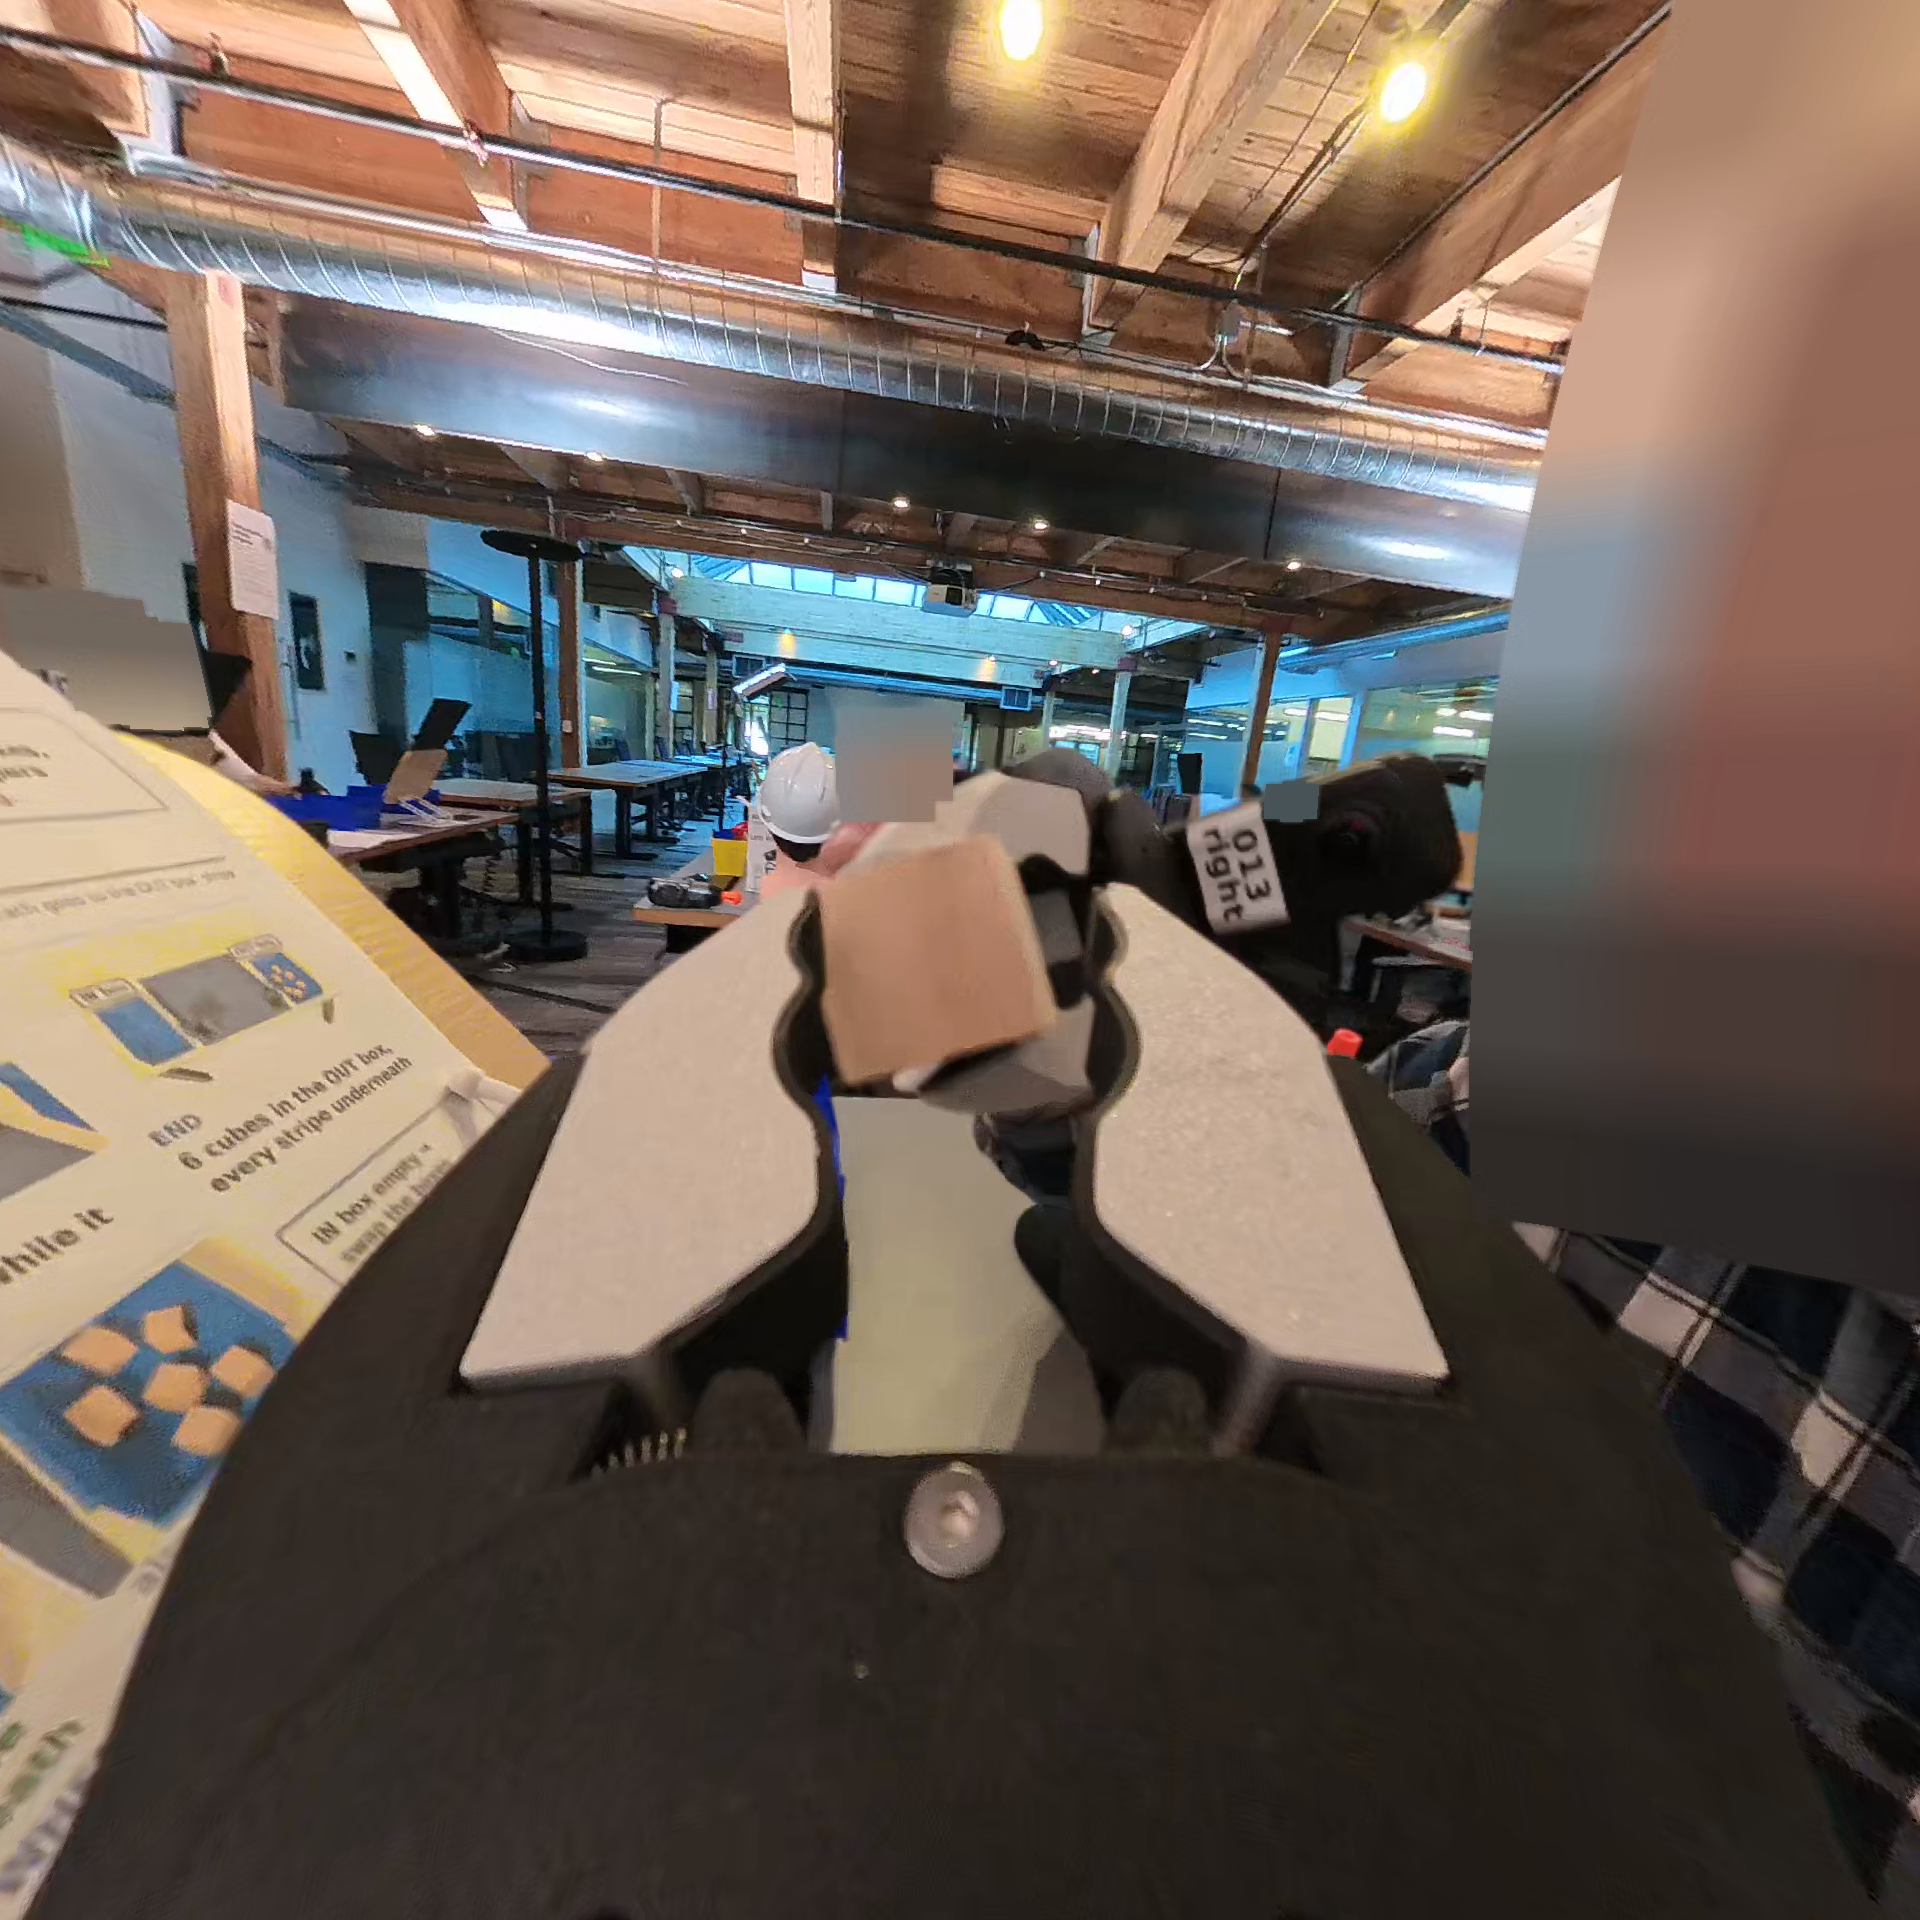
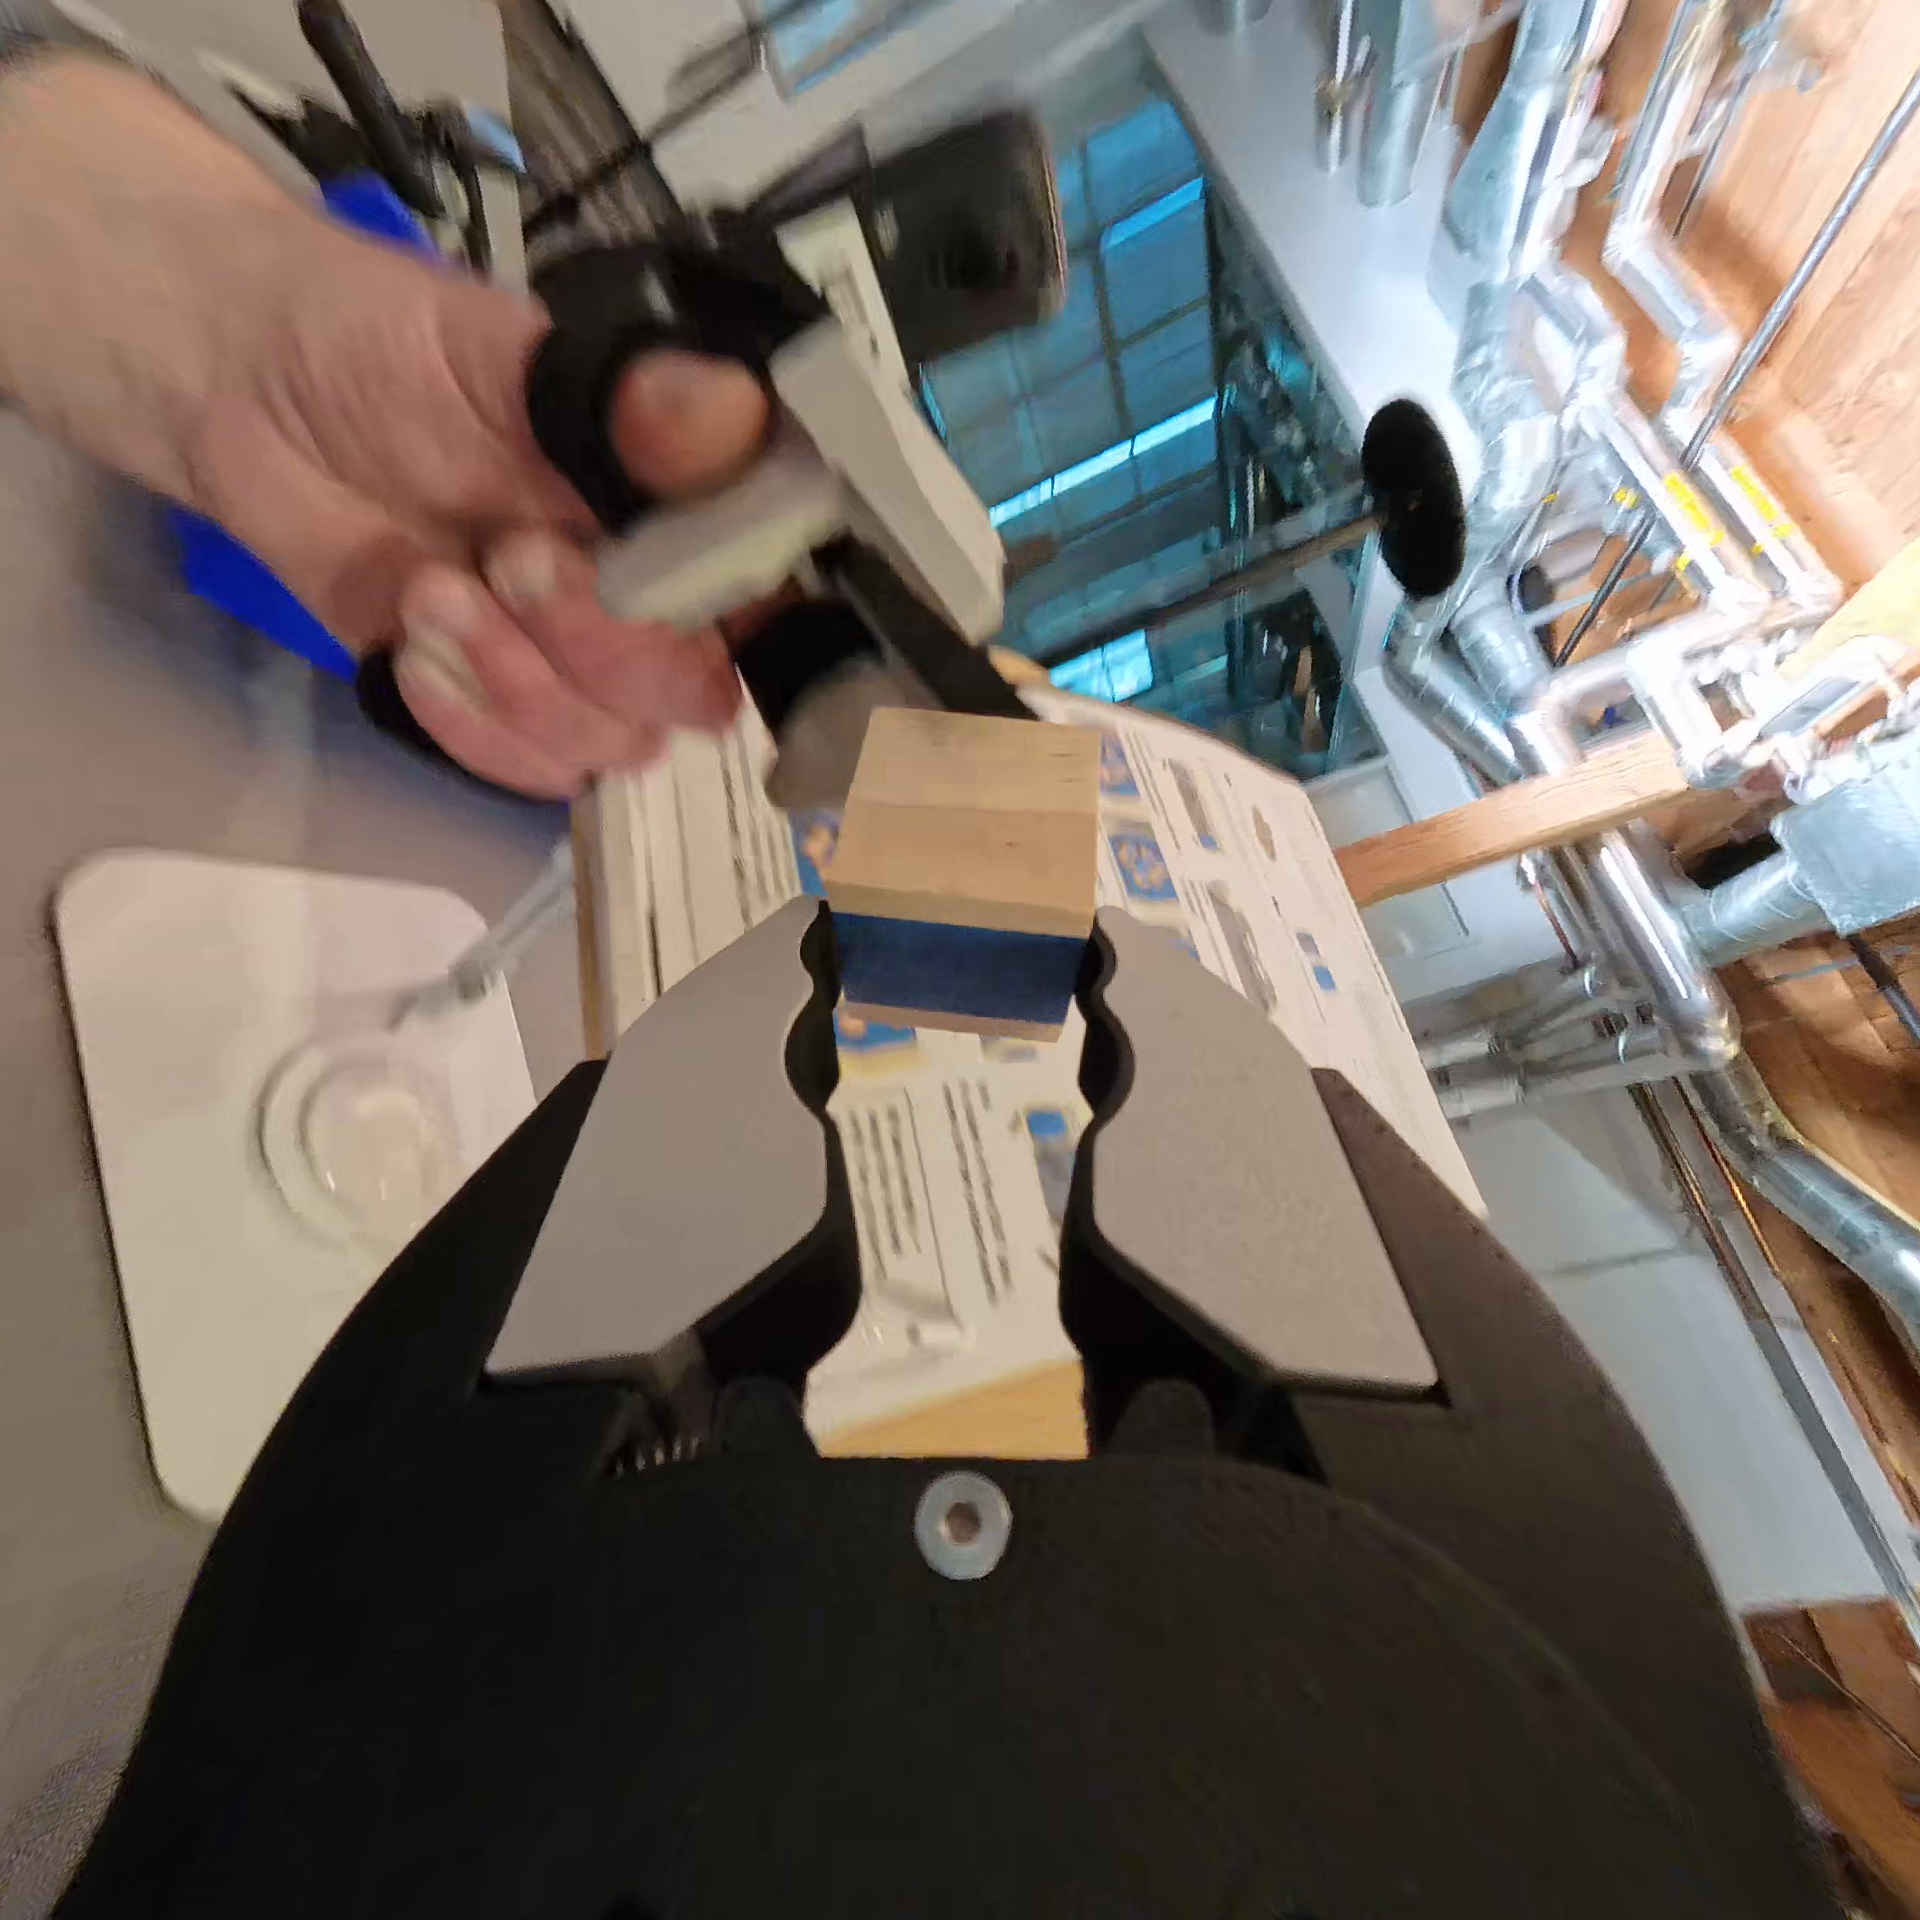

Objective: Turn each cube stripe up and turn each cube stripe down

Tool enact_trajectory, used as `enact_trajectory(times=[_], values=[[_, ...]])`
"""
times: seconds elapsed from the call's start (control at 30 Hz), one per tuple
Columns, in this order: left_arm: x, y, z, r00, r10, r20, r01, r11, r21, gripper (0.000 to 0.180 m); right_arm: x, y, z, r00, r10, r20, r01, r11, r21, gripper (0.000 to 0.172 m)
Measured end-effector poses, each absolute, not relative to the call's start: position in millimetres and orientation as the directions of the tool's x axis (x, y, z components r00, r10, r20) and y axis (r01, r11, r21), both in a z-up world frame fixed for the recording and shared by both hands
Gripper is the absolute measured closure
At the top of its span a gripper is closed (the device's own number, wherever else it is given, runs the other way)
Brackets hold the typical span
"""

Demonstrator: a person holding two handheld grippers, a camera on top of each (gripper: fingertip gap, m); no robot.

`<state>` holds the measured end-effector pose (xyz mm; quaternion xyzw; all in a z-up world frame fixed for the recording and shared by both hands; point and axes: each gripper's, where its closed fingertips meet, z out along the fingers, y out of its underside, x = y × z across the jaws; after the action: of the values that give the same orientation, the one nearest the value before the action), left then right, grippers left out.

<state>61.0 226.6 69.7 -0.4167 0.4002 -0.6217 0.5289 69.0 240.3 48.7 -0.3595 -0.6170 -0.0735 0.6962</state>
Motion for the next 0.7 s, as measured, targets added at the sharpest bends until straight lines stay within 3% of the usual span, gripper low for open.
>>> enact_trajectory(times=[0.03, 0.13, 0.27, 0.37, 0.5, 0.7], values=[[58, 226, 72, -0.084, -0.994, 0.07, 0.328, -0.094, -0.94, 0.138, 81, 248, 52, 0.219, 0.338, 0.915, 0.587, 0.704, -0.401, 0.127], [50, 225, 82, -0.034, -0.999, 0.019, 0.324, -0.03, -0.946, 0.14, 135, 277, 47, 0.146, 0.435, 0.889, 0.735, 0.554, -0.392, 0.127], [44, 220, 89, 0.008, -0.999, -0.046, 0.297, 0.046, -0.954, 0.142, 227, 314, 29, 0.095, 0.489, 0.867, 0.901, 0.329, -0.284, 0.127], [47, 217, 87, 0.015, -0.997, -0.078, 0.253, 0.079, -0.964, 0.145, 295, 337, -8, 0.0, 0.551, 0.834, 0.983, 0.153, -0.101, 0.127], [46, 216, 87, 0.035, -0.994, -0.107, 0.238, 0.112, -0.965, 0.145, 362, 349, -81, 0.044, 0.776, 0.63, 0.996, -0.079, 0.028, 0.127], [37, 218, 95, 0.062, -0.99, -0.127, 0.244, 0.138, -0.96, 0.146, 393, 341, -160, 0.1, 0.933, 0.347, 0.982, -0.148, 0.116, 0.127]])
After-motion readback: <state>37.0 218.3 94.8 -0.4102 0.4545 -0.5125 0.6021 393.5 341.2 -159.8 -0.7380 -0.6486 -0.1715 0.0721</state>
